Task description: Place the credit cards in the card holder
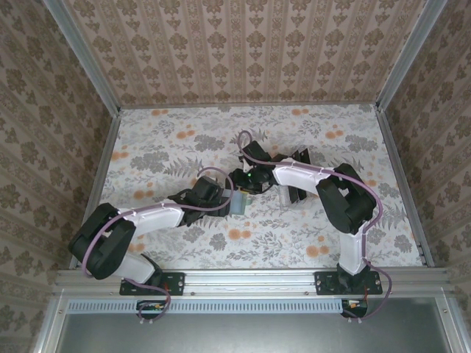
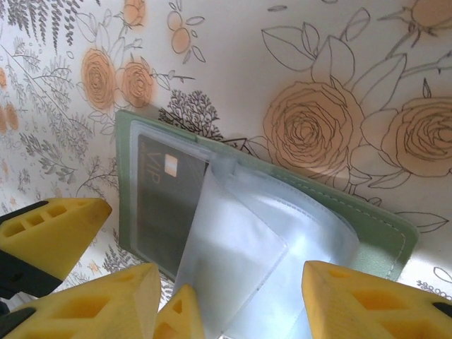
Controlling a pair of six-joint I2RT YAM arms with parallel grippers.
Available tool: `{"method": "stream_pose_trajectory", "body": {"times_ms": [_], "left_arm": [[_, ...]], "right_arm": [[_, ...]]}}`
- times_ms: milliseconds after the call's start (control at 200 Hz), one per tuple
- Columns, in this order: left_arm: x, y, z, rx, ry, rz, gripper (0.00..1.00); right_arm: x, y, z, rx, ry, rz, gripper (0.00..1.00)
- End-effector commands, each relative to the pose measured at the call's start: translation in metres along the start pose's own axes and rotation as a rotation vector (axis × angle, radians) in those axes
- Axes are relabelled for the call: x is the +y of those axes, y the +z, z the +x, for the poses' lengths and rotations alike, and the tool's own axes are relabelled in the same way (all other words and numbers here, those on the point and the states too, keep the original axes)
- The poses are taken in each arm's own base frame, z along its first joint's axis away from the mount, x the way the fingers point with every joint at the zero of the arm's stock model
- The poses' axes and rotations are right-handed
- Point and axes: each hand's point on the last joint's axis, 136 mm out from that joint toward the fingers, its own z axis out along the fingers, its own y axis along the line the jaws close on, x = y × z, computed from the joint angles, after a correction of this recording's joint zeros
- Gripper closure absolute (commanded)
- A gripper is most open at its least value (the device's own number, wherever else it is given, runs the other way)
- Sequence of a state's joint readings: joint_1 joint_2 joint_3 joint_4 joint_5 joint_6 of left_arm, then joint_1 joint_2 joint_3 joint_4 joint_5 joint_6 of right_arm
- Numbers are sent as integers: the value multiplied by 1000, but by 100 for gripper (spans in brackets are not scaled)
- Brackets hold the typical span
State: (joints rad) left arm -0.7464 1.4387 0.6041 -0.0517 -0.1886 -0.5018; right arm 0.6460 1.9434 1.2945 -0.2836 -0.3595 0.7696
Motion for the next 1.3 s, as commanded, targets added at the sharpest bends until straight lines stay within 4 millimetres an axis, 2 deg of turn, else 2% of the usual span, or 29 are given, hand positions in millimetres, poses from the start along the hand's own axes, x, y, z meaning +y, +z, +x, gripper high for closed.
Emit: {"method": "stream_pose_trajectory", "body": {"times_ms": [0, 425, 870, 1295], "left_arm": [[3, -3, -2, -17, -10, -14, 0], [4, -2, -2, -16, -14, -14, 0], [5, 0, -3, -14, -15, -13, 0], [5, 0, -3, -14, -18, -11, 0]], "right_arm": [[14, -3, 4, 1, 21, -58, 43], [16, 18, 16, 42, 39, -73, 43], [12, 6, 27, 31, 50, -82, 43], [10, 12, 35, 44, 69, -89, 43]]}}
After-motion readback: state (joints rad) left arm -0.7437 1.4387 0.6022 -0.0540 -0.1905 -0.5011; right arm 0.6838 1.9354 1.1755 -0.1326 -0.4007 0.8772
